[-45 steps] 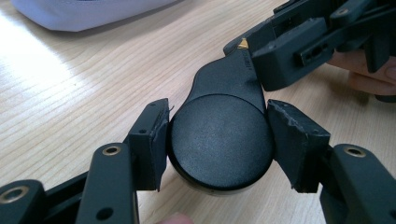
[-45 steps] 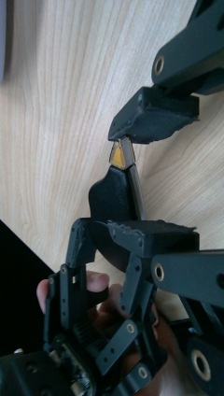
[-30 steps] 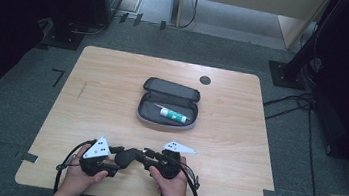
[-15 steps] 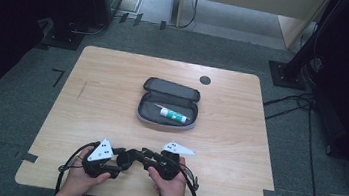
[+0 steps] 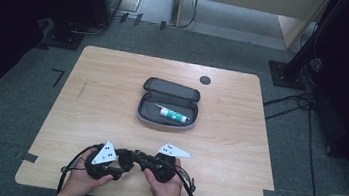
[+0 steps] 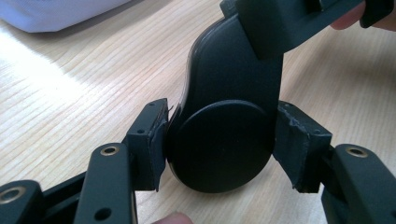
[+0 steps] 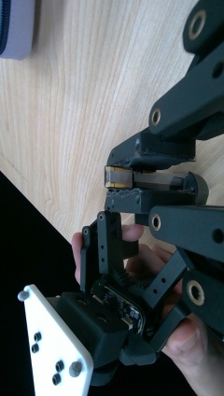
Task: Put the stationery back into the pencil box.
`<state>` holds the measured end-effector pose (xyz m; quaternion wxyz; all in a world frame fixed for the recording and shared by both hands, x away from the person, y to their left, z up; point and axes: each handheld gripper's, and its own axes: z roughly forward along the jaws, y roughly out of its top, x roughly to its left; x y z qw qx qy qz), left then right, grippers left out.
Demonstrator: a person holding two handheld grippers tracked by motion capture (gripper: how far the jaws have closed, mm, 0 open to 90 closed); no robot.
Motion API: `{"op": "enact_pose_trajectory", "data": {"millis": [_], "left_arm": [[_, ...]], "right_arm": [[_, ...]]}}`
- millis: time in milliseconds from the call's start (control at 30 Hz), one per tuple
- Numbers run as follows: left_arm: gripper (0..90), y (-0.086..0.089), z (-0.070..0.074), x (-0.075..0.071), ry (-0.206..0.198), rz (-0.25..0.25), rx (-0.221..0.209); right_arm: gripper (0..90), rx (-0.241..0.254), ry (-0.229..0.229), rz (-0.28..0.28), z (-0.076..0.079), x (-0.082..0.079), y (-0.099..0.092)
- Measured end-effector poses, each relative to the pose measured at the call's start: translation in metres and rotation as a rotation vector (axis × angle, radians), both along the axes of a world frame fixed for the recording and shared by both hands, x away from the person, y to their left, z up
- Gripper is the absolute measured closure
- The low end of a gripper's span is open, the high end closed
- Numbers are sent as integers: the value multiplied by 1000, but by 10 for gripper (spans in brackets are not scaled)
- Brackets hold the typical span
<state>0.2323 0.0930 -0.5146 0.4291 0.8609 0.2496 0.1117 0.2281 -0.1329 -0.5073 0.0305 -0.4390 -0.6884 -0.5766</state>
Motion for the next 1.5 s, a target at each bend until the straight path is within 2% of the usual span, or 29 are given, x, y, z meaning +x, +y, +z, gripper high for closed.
{"op": "enact_pose_trajectory", "data": {"millis": [133, 267, 333, 533, 600, 667, 833, 933, 1000, 1033, 1067, 1133, 1233, 1400, 1500], "left_arm": [[386, 2, 0, 1, 11, 5, -12], [266, 2, 0, 2, 24, 17, 11], [169, 3, 1, 1, 21, 35, 29], [86, 8, 3, 5, 31, 112, 48], [67, 11, 3, 6, 30, 129, 67], [2, 14, 3, 7, 31, 145, 86], [0, 24, 2, 11, 20, 215, 122], [0, 33, 2, 15, 17, 241, 137], [0, 36, 0, 18, 2, 259, 164], [0, 37, -1, 19, 10, 262, 169], [0, 37, -2, 21, 26, 253, 157], [0, 35, -3, 21, 30, 246, 158], [0, 34, -5, 22, 29, 261, 173], [0, 36, -6, 27, 85, 280, 151], [0, 36, -6, 27, 85, 281, 151]], "right_arm": [[790, -5, -11, -17, 2, -1, -1], [790, -16, -35, -39, 5, 0, -6], [790, -29, -53, -49, 8, 1, -10], [790, -42, -80, -75, 13, 2, -18], [790, -46, -84, -80, 14, 2, -20], [790, -49, -91, -82, 15, 3, -22], [790, -57, -94, -87, 17, 3, -25], [790, -64, -95, -91, 18, 2, -27], [790, -64, -99, -94, 19, 2, -30], [790, -66, -103, -97, 19, 2, -31], [790, -68, -100, -100, 20, 2, -33], [789, -62, -102, -108, 22, 2, -36], [790, -73, -106, -116, 23, 2, -41], [789, -89, -110, -123, 27, 1, -44], [789, -91, -113, -129, 30, 2, -46]]}}
